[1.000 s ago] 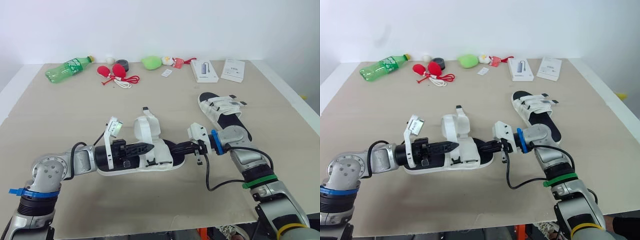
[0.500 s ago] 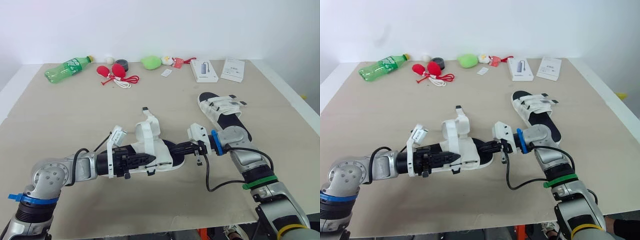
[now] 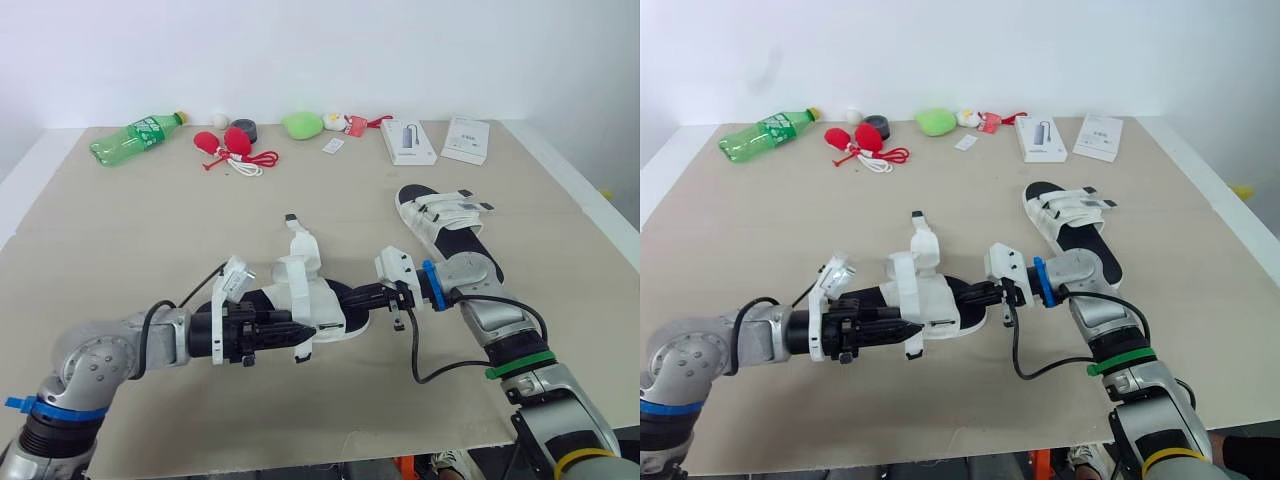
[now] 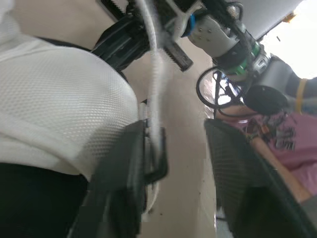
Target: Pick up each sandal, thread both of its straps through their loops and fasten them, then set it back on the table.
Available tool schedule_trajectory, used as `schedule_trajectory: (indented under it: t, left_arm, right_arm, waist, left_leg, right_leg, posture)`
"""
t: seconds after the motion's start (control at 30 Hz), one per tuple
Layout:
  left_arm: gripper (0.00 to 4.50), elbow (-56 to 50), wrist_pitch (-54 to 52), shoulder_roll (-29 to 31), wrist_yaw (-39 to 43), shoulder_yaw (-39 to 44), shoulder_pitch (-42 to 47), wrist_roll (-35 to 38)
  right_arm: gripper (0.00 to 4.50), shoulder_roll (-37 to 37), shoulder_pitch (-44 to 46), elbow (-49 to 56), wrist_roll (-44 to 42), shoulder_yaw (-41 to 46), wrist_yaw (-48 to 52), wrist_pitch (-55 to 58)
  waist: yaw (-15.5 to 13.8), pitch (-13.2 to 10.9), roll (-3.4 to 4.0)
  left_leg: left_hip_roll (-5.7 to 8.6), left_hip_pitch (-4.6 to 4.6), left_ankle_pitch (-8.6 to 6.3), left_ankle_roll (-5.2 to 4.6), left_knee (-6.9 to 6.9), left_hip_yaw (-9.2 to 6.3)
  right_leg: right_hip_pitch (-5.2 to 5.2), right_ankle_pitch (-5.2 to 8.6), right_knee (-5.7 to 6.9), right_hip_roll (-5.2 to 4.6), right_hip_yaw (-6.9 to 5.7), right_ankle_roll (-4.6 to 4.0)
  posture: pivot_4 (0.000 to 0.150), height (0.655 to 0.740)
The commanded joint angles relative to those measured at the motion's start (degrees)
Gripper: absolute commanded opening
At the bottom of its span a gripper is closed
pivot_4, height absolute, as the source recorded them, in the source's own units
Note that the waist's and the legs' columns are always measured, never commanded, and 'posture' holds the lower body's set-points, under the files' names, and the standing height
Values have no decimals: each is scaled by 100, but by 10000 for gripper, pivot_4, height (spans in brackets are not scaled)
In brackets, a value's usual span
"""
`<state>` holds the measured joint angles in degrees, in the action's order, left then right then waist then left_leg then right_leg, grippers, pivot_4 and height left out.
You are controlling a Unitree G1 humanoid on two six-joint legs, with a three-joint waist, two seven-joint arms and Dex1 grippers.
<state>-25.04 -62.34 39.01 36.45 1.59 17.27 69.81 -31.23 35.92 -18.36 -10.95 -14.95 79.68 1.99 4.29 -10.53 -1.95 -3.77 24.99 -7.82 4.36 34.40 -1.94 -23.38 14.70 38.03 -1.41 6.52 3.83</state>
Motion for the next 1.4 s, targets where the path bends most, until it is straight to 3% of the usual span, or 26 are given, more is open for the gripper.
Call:
schedule_trajectory:
  t: [0.03, 0.17, 0.33, 0.53, 0.67, 1.0, 1.33, 1.4]
  left_arm:
    - [23347, -142, -69, 519, 505, 655, 352, 497]
    - [23347, -298, -419, 1174, 985, 1017, 80, 992]
    - [23347, -747, -720, 1632, 1230, 1258, -1156, 1643]
    - [23347, -991, 192, 991, 749, 435, -1655, -34]
    - [23347, -710, 574, 480, 519, 90, -1465, -644]
    - [23347, -281, 1107, 84, 742, -476, -1112, -1658]
    - [23347, 0, 1282, -282, 930, -896, -717, -2133]
    - [17457, 91, 1360, -330, 953, -952, -681, -2278]
  right_arm:
    - [0, -89, 25, -129, 133, -6, 20, -20]
    - [0, -93, 28, -145, 128, 0, 31, -26]
    - [0, -77, -9, -165, 124, -17, 42, -59]
    - [0, -29, -16, -154, 115, -56, 41, -35]
    - [0, -22, -16, -131, 107, -57, 37, -26]
    - [0, 42, 4, -160, 127, -59, -2, -55]
    - [0, 52, -28, -156, 135, -49, -44, -93]
    - [0, 26, -81, -119, 139, -48, -42, -105]
  waist:
    - [1, -2, -4]
    - [2, -5, -7]
    - [11, -5, -7]
    - [7, -7, -14]
    - [6, -7, -16]
    - [5, -6, -16]
    - [7, -6, -16]
    - [8, -6, -16]
  left_leg:
    - [0, 0, 0, 0, 0, 0]
    - [0, 5, -1, 1, -4, 1]
    - [-1, 5, -16, 6, -7, 1]
    - [0, -12, -16, 7, 1, 5]
    - [0, -15, -16, 7, 3, 4]
    - [-1, -10, -16, 6, -7, 4]
    - [-1, -9, -15, 4, -2, 4]
    - [-1, -10, -15, 4, -4, 3]
  right_leg:
    - [0, 0, -1, 0, 0, 0]
    - [-6, 3, -1, -2, -1, 0]
    - [-7, 20, -1, -4, -1, -5]
    - [-2, 19, -1, -10, -2, -10]
    - [0, 17, -2, -8, -2, -13]
    - [4, 17, -1, -4, -2, -11]
    - [6, 14, -1, -4, -1, -10]
    - [5, 14, 0, -2, -1, -10]
  posture:
    - [1500, 7400]
    - [1500, 7400]
    - [1500, 7400]
    - [1500, 7400]
    - [1500, 7400]
    - [1500, 7400]
    - [1500, 7400]
    - [1500, 7400]
